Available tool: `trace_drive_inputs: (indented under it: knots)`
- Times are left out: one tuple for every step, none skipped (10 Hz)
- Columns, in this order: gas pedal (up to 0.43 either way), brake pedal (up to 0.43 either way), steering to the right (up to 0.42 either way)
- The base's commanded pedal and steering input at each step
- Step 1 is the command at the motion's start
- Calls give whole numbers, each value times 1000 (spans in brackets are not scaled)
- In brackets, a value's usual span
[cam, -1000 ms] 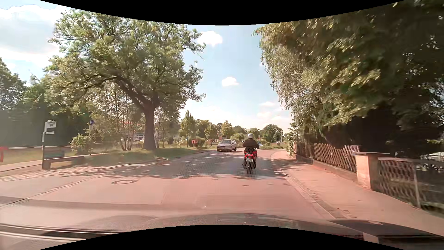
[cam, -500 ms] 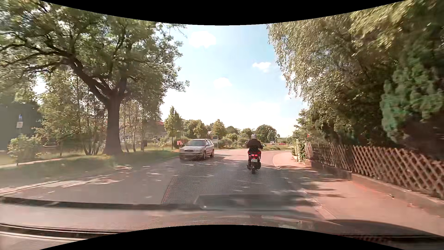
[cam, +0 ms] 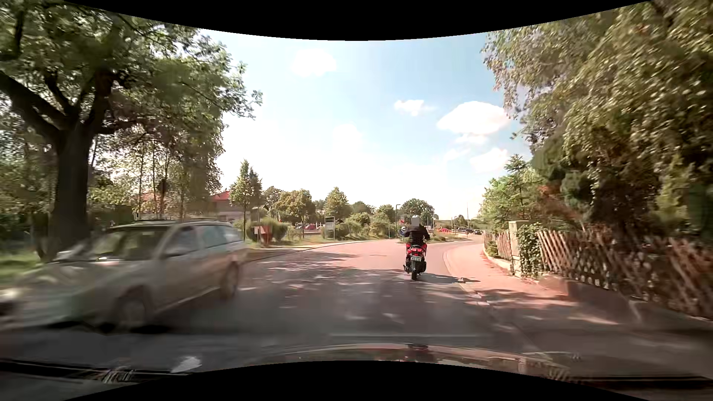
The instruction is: Follow the waypoints while adhering to traffic rules and regulations
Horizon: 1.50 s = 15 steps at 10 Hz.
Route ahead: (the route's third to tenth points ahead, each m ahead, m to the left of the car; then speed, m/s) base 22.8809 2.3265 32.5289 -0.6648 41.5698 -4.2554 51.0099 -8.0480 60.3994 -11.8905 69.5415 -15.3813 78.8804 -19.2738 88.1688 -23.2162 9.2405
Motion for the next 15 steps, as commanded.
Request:
trace_drive_inputs:
  knots:
    - [209,12,36]
    - [209,6,40]
    - [209,12,47]
    - [209,12,52]
    - [209,12,54]
    - [209,12,54]
    - [209,12,58]
    - [209,12,59]
    - [209,12,59]
    - [209,12,60]
    - [209,6,61]
    - [209,12,62]
    - [209,12,64]
    - [209,12,66]
    - [209,12,67]
